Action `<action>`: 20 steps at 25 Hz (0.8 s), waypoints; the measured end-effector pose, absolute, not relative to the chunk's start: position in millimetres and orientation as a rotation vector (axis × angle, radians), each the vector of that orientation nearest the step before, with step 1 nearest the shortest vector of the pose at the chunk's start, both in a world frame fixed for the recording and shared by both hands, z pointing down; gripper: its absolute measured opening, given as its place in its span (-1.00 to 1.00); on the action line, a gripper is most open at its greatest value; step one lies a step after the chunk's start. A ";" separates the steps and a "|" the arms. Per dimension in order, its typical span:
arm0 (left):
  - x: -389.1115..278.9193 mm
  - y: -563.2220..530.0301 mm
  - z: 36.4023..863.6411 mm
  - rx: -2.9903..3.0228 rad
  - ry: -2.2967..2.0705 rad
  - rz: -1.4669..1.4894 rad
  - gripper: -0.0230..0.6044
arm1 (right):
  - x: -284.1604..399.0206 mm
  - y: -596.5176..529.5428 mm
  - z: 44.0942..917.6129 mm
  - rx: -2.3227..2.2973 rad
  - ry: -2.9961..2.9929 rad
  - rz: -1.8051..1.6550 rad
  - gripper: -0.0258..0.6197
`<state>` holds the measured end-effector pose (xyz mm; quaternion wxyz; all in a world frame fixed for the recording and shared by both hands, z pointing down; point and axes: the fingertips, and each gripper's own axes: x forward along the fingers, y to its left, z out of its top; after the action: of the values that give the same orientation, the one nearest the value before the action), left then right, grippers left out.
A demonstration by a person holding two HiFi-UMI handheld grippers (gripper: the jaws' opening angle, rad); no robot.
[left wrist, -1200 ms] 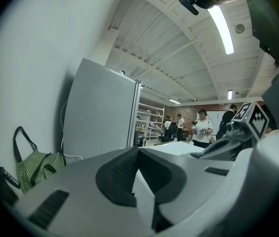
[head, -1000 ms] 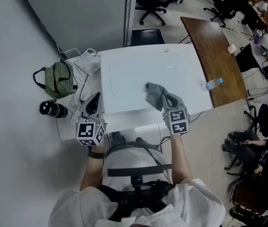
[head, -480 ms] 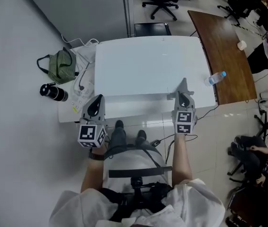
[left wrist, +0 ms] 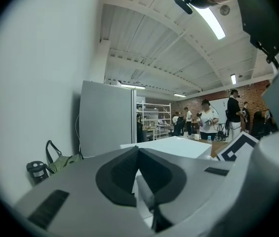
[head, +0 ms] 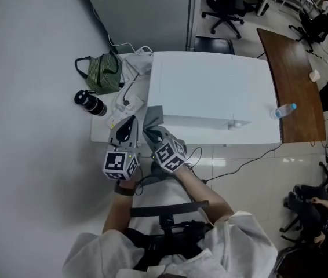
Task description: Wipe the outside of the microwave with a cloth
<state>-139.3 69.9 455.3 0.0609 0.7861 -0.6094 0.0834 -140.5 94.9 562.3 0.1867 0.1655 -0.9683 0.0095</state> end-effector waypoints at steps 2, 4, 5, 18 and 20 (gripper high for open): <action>-149.3 70.9 454.8 2.380 -1.834 0.247 -0.91 | -157.9 102.7 565.0 0.428 -2.729 0.033 -0.85; -151.4 69.9 457.2 2.390 -1.803 0.245 -0.91 | -151.8 95.5 574.9 0.476 -2.705 0.085 -0.85; -149.9 68.3 458.2 2.399 -1.784 0.241 -0.91 | -141.7 87.8 581.1 0.524 -2.688 0.126 -0.85; -84.7 43.6 483.5 2.554 -1.491 0.250 -0.91 | 196.8 1.3 619.1 1.884 -2.252 0.434 -0.85; -82.4 40.4 485.2 2.559 -1.469 0.243 -0.91 | 224.2 6.2 619.6 2.000 -2.185 0.411 -0.85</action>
<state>-82.4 40.4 485.2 0.0903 0.8607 -0.4943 0.0818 224.2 6.2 619.6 0.0755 0.6668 -0.7286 0.1372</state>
